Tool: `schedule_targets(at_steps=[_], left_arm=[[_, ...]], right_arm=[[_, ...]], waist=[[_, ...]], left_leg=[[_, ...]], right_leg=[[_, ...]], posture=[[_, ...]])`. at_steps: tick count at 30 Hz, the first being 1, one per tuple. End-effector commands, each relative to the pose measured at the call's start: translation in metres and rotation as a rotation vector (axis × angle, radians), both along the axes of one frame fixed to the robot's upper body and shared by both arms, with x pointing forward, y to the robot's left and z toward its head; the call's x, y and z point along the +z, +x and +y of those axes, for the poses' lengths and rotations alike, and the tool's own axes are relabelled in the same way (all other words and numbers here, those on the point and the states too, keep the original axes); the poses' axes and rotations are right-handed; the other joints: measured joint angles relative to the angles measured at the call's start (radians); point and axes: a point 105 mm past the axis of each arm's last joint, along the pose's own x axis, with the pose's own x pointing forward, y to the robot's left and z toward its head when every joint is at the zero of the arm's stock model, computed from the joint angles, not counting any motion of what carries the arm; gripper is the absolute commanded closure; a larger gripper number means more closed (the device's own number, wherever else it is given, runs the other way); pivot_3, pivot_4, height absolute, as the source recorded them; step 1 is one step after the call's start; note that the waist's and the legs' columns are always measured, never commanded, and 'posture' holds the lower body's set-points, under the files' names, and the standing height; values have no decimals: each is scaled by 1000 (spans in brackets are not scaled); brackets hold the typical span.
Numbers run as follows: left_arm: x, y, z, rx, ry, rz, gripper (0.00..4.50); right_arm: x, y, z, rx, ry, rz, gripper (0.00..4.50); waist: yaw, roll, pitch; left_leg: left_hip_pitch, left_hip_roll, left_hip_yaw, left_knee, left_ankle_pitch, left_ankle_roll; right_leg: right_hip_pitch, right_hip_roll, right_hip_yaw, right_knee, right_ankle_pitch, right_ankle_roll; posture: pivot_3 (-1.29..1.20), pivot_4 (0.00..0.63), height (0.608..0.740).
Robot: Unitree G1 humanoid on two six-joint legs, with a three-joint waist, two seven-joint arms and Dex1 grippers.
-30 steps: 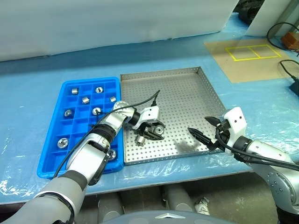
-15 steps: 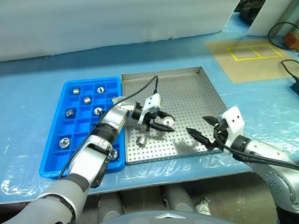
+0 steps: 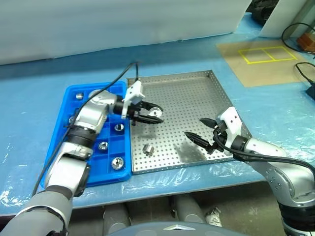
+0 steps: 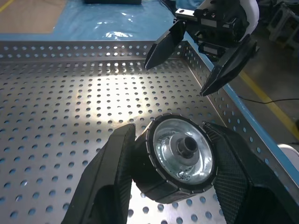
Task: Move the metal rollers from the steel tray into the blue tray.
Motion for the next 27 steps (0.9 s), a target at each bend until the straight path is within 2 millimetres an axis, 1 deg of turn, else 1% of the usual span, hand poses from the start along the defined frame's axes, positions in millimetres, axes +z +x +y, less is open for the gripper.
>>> schedule_targets(at_steps=[1, 4, 7, 10, 13, 14, 16, 18, 21, 25, 27], left_arm=[[25, -3, 30, 106, -29, -67, 2259], [26, -10, 55, 208, -11, -65, 2259], [30, -19, 76, 324, -24, -64, 2259], [26, -31, 95, 425, -11, -54, 2259], [24, -45, 111, 515, -3, -43, 2259], [24, -49, 115, 545, -18, -30, 2259], [17, -57, 122, 606, -16, -17, 2259], [13, -63, 126, 649, -14, -10, 2259], [10, -64, 132, 721, -40, -17, 2259], [4, -55, 138, 805, -68, -29, 2259], [2, -46, 137, 831, -91, -42, 2259]], right_arm=[[17, 17, 13, 58, 39, -84, 62], [37, 36, 35, 141, 110, -131, 62], [49, 48, 62, 270, 140, -147, 62], [63, 58, 89, 393, 200, -141, 62], [71, 60, 118, 537, 196, -158, 62], [71, 60, 127, 580, 192, -164, 62], [72, 57, 142, 654, 199, -167, 62], [70, 55, 152, 695, 194, -175, 62], [69, 53, 162, 737, 210, -174, 62], [65, 50, 166, 760, 201, -178, 62], [63, 51, 165, 755, 200, -178, 62]], waist=[[6, 0, 0], [21, 1, 1], [54, 1, 1], [89, 0, 1], [121, 0, 1], [134, 0, 1], [152, -1, 2], [171, -1, 2], [200, -2, 2], [217, -2, 2], [219, -2, 2]], left_leg=[[0, 0, 0, 0, 1, -1], [1, 1, 0, 0, 2, -3], [1, 2, 0, -2, 3, -6], [-1, 3, 0, -3, 7, -12], [-3, 4, -1, -4, 9, -15], [-4, 4, -2, -4, 9, -15], [-5, 4, -3, -4, 9, -15], [-6, 4, -3, -4, 9, -15], [-8, 4, -6, -3, 9, -15], [-9, 4, -9, -2, 9, -15], [-9, 4, -12, -2, 10, -16]], right_leg=[[0, 0, 0, 1, 0, 0], [-1, 0, 0, 3, 0, 0], [-4, 0, -1, 6, 0, 0], [-11, 0, -1, 14, -2, 1], [-14, 0, -3, 18, -3, 1], [-14, 0, -4, 19, -4, 1], [-14, -1, -5, 19, -4, 0], [-14, -1, -6, 18, -4, 0], [-14, -2, -8, 18, -4, 0], [-14, -2, -9, 20, -4, 0], [-13, -2, -9, 21, -4, 0]], posture=[[-331, 150, 740], [-204, 150, 740], [-83, 150, 740], [11, 150, 740], [103, 150, 740], [130, 150, 740], [161, 150, 740], [198, 150, 740], [220, 150, 740], [221, 150, 740], [212, 150, 740]])
